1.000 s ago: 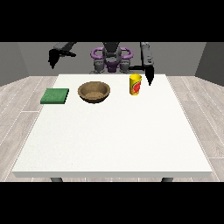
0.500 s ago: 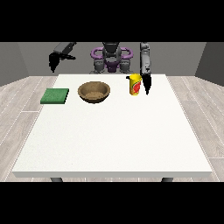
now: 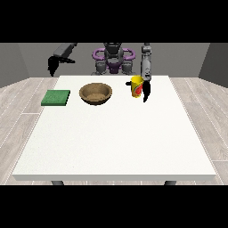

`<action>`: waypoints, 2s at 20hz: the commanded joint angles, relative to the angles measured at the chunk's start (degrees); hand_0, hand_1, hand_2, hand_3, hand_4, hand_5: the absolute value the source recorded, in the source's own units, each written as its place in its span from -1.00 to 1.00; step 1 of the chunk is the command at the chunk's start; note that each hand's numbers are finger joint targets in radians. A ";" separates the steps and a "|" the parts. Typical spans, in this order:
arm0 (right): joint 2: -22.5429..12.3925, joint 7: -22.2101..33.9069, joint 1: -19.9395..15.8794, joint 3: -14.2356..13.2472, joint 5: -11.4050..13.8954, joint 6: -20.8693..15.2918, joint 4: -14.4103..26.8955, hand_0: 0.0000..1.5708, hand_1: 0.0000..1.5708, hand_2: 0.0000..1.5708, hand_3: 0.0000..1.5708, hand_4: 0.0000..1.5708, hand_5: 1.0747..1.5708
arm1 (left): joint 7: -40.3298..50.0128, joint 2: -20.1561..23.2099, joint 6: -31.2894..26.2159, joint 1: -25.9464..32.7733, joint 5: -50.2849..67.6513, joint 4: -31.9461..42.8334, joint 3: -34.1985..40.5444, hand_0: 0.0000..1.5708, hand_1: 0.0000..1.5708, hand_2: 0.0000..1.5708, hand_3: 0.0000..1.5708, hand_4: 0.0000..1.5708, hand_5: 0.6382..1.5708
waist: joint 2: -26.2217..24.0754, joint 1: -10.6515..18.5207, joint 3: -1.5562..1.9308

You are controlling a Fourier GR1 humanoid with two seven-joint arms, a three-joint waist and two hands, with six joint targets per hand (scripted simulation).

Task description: Pick the cup and pour the ball into the bowl, then pick the bowl and place it on the pad

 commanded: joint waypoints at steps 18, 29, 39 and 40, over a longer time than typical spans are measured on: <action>-3.51 2.16 2.55 -3.86 -1.26 2.39 10.26 -1.00 -1.00 -1.00 -1.00 -1.00 0.99 | 26.11 18.17 15.59 -7.19 -23.86 -3.58 -11.00 0.85 0.85 1.00 1.00 1.00 0.40 | -15.07 3.48 0.17; -5.86 -0.81 -1.05 -4.72 -1.18 5.18 16.00 -1.00 -1.00 -1.00 -1.00 -1.00 0.99 | 46.97 11.67 23.12 -16.08 -41.31 -4.78 -21.25 0.90 0.90 1.00 1.00 0.92 0.35 | -11.92 2.36 -0.04; -7.72 -0.54 0.91 -5.79 -2.93 9.45 19.88 -1.00 -1.00 -1.00 -1.00 -1.00 1.00 | 65.12 8.69 21.24 -23.74 -62.03 -2.38 -33.51 0.98 0.98 1.00 1.00 1.00 0.21 | -17.18 0.28 0.08; -5.89 -0.96 -1.06 -4.77 -1.56 6.70 19.16 -1.00 -1.00 -1.00 -1.00 -1.00 1.00 | 66.51 8.43 19.18 -26.34 -64.09 -2.07 -34.85 0.98 0.98 1.00 1.00 1.00 0.30 | -16.83 1.03 0.06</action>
